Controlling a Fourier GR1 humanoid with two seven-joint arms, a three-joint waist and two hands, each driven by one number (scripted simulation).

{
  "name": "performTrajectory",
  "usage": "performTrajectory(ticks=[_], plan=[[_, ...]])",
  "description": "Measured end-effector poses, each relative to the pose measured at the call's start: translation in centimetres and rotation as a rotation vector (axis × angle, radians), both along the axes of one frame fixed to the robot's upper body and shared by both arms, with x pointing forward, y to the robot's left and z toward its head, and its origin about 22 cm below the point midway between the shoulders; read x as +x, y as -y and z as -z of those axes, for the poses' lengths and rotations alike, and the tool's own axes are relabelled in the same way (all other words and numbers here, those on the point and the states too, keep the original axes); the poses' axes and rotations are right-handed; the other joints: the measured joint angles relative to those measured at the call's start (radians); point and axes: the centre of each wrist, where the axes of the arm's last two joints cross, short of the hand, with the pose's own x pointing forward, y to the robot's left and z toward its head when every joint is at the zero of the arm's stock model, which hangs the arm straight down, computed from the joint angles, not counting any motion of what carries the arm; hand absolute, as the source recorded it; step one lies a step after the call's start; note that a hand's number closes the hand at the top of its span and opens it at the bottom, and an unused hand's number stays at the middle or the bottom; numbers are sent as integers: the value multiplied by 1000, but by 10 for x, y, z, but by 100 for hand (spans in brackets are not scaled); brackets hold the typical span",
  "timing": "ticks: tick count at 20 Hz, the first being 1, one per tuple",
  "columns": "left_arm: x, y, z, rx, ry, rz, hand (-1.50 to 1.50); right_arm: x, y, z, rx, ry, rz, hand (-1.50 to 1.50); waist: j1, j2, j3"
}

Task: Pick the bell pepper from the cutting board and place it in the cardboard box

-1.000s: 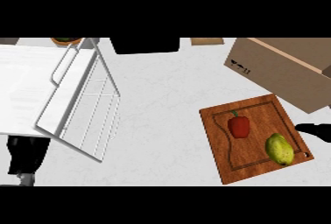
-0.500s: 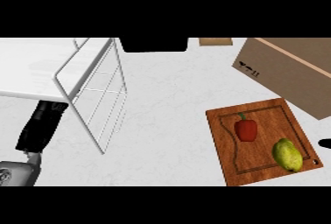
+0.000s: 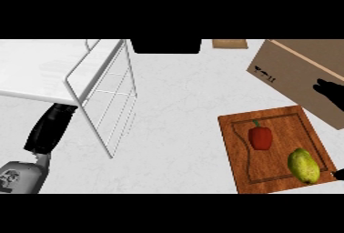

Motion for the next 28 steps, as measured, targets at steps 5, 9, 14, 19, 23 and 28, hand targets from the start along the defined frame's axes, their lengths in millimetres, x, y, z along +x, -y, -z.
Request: performTrajectory(ticks=[5,9,14,19,23,28], plan=[[5,4,-4,4,12,22,0,-6,-45,-6,-148,-90,24,-150,11,1,0],[6,5,-3,4,8,35,0,-4,-79,-1,-222,-146,61,-150,15,2,1],[8,3,-2,8,10,29,0,1,-110,9,-258,-216,103,-150,10,1,1],[5,7,1,3,13,16,0,5,-125,24,-267,-263,121,-150,3,0,3],[-1,6,0,6,12,16,0,5,-136,36,-302,-256,141,-150,2,-1,2],[-2,5,2,24,-2,35,0,10,-145,53,-327,-241,168,-150,0,1,3]])
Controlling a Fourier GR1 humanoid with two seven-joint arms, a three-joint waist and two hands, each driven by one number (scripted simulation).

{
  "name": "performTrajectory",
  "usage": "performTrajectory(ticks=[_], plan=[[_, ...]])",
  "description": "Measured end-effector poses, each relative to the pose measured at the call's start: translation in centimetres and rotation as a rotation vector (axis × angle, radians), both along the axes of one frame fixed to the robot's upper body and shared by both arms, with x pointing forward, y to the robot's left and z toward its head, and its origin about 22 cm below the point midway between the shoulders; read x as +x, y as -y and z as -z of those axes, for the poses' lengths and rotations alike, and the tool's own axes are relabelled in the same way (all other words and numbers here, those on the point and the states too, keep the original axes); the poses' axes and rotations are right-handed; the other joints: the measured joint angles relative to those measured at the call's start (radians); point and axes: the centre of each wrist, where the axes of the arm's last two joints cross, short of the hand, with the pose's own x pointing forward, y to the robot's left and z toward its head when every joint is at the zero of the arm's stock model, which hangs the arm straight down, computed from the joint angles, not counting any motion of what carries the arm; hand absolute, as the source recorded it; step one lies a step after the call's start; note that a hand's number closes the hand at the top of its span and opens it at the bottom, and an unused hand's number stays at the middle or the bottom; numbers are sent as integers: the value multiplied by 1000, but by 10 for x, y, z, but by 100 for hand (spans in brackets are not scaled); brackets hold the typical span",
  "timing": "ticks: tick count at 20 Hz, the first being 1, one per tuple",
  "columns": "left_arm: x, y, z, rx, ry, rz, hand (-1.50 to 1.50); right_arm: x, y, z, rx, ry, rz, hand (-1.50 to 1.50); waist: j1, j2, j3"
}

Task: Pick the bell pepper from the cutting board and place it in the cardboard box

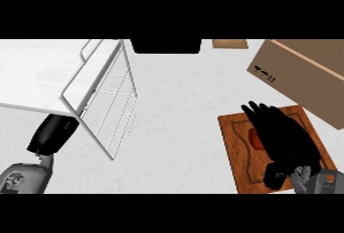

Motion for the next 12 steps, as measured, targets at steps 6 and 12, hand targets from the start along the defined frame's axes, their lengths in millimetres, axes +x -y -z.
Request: performTrajectory(ticks=[6,12], plan=[[-6,-7,6,0,-13,-12,0,16,9,18,-48,-12,24,-150,2,1,-2],[-4,-13,7,3,-22,-32,0,24,13,33,-81,-13,44,-150,2,2,-5]])
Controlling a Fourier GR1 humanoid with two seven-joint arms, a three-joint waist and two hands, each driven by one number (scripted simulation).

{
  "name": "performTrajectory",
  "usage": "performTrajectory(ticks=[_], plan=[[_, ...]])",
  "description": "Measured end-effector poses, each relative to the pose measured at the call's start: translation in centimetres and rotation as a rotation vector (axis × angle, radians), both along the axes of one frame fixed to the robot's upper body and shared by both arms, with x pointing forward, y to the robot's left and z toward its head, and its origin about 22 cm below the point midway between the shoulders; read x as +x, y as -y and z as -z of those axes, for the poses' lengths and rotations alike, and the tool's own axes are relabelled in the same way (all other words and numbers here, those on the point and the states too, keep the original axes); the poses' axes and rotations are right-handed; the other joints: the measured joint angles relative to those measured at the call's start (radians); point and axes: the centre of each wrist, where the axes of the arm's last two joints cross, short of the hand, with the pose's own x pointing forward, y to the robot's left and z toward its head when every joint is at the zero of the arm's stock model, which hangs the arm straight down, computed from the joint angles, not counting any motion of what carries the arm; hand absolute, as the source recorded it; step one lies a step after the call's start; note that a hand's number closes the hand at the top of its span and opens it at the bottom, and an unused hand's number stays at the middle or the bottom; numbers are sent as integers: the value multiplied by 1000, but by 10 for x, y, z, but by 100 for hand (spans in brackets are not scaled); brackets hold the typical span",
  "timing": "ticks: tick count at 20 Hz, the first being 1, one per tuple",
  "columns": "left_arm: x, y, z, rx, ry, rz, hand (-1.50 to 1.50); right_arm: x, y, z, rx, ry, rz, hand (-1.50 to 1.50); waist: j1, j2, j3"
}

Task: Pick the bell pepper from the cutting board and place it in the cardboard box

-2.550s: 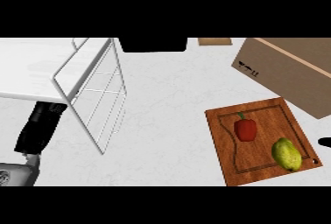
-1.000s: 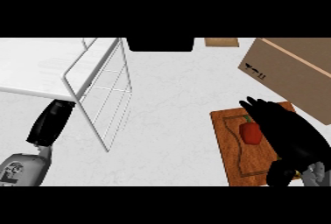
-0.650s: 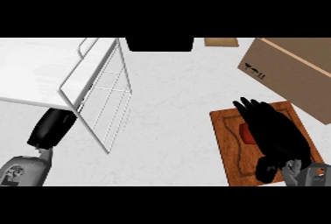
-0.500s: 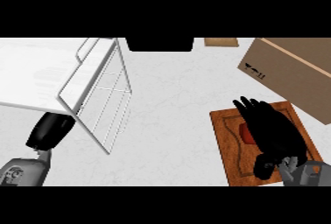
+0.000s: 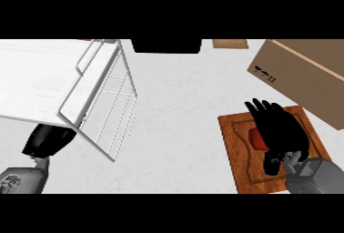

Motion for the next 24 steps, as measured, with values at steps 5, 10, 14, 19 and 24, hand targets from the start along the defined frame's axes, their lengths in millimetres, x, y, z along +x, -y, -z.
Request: performTrajectory(ticks=[5,10,14,19,24], plan=[[-5,1,5,3,-14,-11,0,7,3,6,19,-15,-7,-150,1,1,-2],[-3,0,4,-3,-14,-6,0,9,9,18,33,-32,-11,-150,0,1,-2],[1,-2,5,5,-16,-22,0,11,8,32,1,-31,10,-150,0,2,-3],[2,-2,7,9,-17,-24,0,16,20,40,-16,-29,30,-150,0,2,-3],[6,-7,2,3,-20,-19,0,18,32,57,-7,-55,31,150,0,3,-4]])
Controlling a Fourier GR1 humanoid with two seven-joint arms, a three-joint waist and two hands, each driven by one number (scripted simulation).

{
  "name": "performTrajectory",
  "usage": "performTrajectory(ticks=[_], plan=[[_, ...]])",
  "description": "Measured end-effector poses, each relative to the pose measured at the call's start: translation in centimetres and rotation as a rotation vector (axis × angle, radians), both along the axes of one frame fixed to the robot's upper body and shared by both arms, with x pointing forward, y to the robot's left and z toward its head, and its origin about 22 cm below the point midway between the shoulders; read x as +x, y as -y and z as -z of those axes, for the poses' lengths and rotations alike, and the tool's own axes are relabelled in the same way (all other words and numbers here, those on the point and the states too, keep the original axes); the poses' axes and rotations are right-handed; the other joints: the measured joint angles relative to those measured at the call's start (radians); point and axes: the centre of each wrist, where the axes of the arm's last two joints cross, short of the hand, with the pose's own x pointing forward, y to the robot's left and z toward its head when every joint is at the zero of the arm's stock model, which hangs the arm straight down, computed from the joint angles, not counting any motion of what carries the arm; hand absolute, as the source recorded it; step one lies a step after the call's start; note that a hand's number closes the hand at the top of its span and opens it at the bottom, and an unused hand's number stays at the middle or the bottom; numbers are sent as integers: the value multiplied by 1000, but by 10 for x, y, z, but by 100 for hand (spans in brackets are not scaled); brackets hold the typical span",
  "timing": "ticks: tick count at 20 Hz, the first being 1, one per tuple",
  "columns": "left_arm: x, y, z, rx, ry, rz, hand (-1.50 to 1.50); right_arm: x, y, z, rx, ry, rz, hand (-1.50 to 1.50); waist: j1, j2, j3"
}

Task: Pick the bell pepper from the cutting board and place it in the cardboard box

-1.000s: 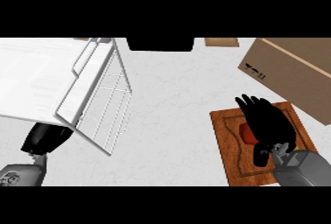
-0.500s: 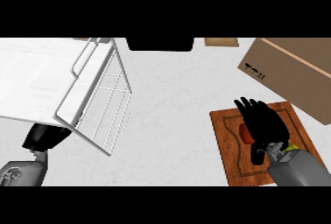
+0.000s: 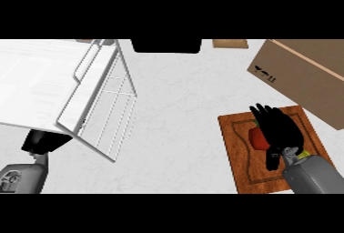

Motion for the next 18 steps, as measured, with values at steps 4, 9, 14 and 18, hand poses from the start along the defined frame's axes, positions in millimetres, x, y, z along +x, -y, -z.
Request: performTrajectory(ticks=[4,9,14,18], plan=[[2,2,1,-2,-7,-12,0,1,-3,8,8,8,-77,150,2,0,-1],[-4,-1,3,11,5,-16,0,4,-2,13,7,96,-156,150,6,-2,-2],[1,2,1,8,13,-9,0,17,-14,10,71,151,-253,150,10,1,0],[7,5,-4,4,26,27,0,46,-36,-4,243,151,-373,150,34,9,3]])
